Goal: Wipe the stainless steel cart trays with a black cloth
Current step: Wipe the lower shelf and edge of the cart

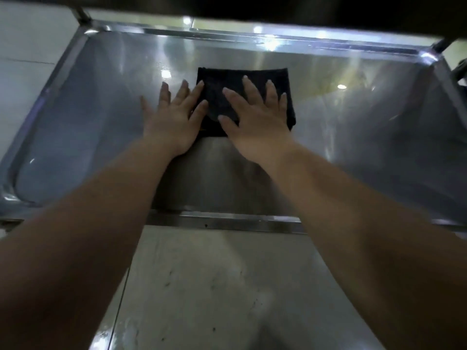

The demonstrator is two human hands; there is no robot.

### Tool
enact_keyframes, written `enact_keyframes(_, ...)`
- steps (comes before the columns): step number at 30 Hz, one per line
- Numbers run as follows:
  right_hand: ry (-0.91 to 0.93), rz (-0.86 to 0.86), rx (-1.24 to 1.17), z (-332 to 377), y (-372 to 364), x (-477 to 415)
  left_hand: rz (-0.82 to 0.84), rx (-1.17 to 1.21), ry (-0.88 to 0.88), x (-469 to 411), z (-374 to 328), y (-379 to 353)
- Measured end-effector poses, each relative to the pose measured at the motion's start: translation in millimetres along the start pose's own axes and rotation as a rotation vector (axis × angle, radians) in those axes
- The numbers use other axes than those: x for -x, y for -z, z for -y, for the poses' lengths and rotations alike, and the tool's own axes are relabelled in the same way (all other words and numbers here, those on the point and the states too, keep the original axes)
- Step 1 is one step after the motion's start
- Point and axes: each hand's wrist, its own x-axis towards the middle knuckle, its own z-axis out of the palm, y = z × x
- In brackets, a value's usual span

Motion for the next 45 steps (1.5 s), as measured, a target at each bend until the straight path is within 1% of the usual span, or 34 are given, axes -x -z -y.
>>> enact_keyframes(2, -0.03, 0.138, 0.037, 1.0, -12.4, -15.8, 0.019, 0.014, 0.003, 0.9, 1.9, 0.0)
enact_keyframes(4, -0.053, 0.183, 0.062, -14.8, -21.0, -18.4, 0.018, 0.017, 0.01, 1.9, 2.9, -1.8)
enact_keyframes(7, -0.011, 0.161, 0.1, -44.0, -23.0, -14.4, 0.021, 0.03, -0.004, -0.1, 4.1, -2.8)
enact_keyframes(9, -0.03, 0.146, 0.108, -66.4, -15.7, -16.6, 0.034, 0.009, -0.019, -0.4, 6.6, -2.2)
enact_keyframes(14, -0.25, 0.157, 0.111, -148.4, 9.5, -4.4, 0.048, -0.083, -0.028, 2.7, 3.5, 0.3)
enact_keyframes(16, -0.301, 0.148, 0.116, -152.4, 9.6, 2.9, 0.056, -0.095, -0.022, 3.4, 0.6, 2.0)
enact_keyframes(18, -0.336, 0.125, 0.078, -130.8, 4.6, -1.1, 0.069, -0.117, -0.013, 4.3, -2.0, 4.1)
enact_keyframes(20, -0.277, 0.122, 0.044, -92.6, -3.4, -10.1, 0.08, -0.146, -0.016, 5.1, -4.4, 5.6)
enact_keyframes(23, -0.033, 0.142, 0.059, -33.3, -20.3, -12.2, 0.072, -0.153, -0.026, 6.9, -3.1, 5.9)
enact_keyframes(24, 0.011, 0.147, 0.075, -22.6, -24.3, -11.2, 0.069, -0.154, -0.027, 7.3, -1.9, 5.9)
enact_keyframes(26, 0.035, 0.145, 0.1, -21.6, -26.6, -10.6, 0.067, -0.152, -0.029, 8.7, -1.0, 6.2)
enact_keyframes(28, 0.033, 0.127, 0.099, -39.0, -21.2, -14.5, 0.068, -0.141, -0.03, 9.7, -1.8, 6.9)
enact_keyframes(30, -0.028, 0.114, 0.088, -69.9, -10.9, -21.6, 0.078, -0.137, -0.028, 10.1, -2.9, 8.2)
enact_keyframes(35, -0.366, 0.145, 0.071, -171.2, 18.4, -15.2, 0.088, -0.17, -0.05, 9.6, -5.2, 8.4)
enact_keyframes(37, -0.426, 0.147, 0.057, -180.3, 20.4, -10.9, 0.077, -0.177, -0.092, 8.6, -8.6, 7.4)
enact_keyframes(39, -0.441, 0.12, 0.034, -161.3, 15.0, -14.0, 0.073, -0.17, -0.126, 7.4, -9.9, 7.5)
enact_keyframes(41, -0.371, 0.099, 0.032, -125.7, 4.8, -16.2, 0.087, -0.158, -0.131, 5.8, -10.0, 7.9)
enact_keyframes(45, -0.032, 0.114, 0.076, -58.0, -20.8, -6.9, 0.097, -0.16, -0.11, 7.8, -9.2, 8.1)
